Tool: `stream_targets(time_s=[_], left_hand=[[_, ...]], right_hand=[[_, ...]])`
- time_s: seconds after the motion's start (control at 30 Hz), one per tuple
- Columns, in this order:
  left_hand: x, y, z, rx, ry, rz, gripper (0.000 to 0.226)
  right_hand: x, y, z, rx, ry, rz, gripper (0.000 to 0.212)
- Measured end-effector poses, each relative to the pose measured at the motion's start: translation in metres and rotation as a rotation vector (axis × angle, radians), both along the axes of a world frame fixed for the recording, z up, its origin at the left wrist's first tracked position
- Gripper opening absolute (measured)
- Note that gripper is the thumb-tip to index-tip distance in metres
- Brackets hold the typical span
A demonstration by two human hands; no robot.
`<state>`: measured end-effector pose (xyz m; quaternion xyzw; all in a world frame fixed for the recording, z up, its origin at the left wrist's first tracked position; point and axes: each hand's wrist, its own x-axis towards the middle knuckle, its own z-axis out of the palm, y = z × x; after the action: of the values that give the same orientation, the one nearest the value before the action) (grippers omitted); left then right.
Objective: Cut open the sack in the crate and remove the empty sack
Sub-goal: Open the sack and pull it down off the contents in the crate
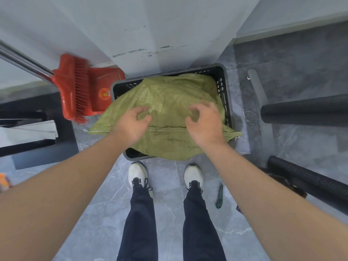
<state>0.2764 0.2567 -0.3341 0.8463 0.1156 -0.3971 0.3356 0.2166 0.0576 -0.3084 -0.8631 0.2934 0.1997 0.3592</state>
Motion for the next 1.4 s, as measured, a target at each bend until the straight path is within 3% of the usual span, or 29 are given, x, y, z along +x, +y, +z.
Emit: stream_targets(time_s=[0.17, 0.33, 0.4, 0.5, 0.7, 0.9, 1.03, 1.3, 1.4], left_hand=[[-0.003, 0.019, -0.021, 0.180, -0.110, -0.015, 0.052], [-0.019, 0.054, -0.054, 0.401, -0.106, 0.093, 0.056], [-0.025, 0.069, -0.065, 0.439, -0.096, 0.095, 0.065], [-0.032, 0.090, -0.082, 0.512, -0.079, 0.055, 0.072], [-0.041, 0.107, -0.106, 0.499, -0.022, 0.060, 0.075], [-0.040, 0.106, -0.117, 0.418, -0.193, -0.068, 0.031], [-0.043, 0.104, -0.103, 0.380, -0.280, -0.057, 0.043], [-0.057, 0.089, -0.054, 0.194, -0.400, -0.040, 0.006], [-0.064, 0.088, -0.037, 0.151, -0.498, -0.169, 0.019]], right_hand=[[-0.017, -0.007, -0.016, -0.349, 0.063, 0.040, 0.061], [-0.038, -0.011, -0.044, -0.271, 0.275, -0.136, 0.089], [-0.048, -0.009, -0.057, -0.251, 0.376, -0.173, 0.084], [-0.063, -0.003, -0.075, -0.171, 0.442, -0.206, 0.055], [-0.083, 0.019, -0.092, -0.022, 0.247, -0.312, 0.025], [-0.083, 0.044, -0.088, 0.006, 0.054, -0.466, 0.020], [-0.077, 0.059, -0.079, 0.025, -0.028, -0.543, 0.010], [-0.063, 0.069, -0.044, 0.033, -0.109, -0.672, 0.015], [-0.059, 0.058, -0.021, -0.040, -0.219, -0.761, 0.018]])
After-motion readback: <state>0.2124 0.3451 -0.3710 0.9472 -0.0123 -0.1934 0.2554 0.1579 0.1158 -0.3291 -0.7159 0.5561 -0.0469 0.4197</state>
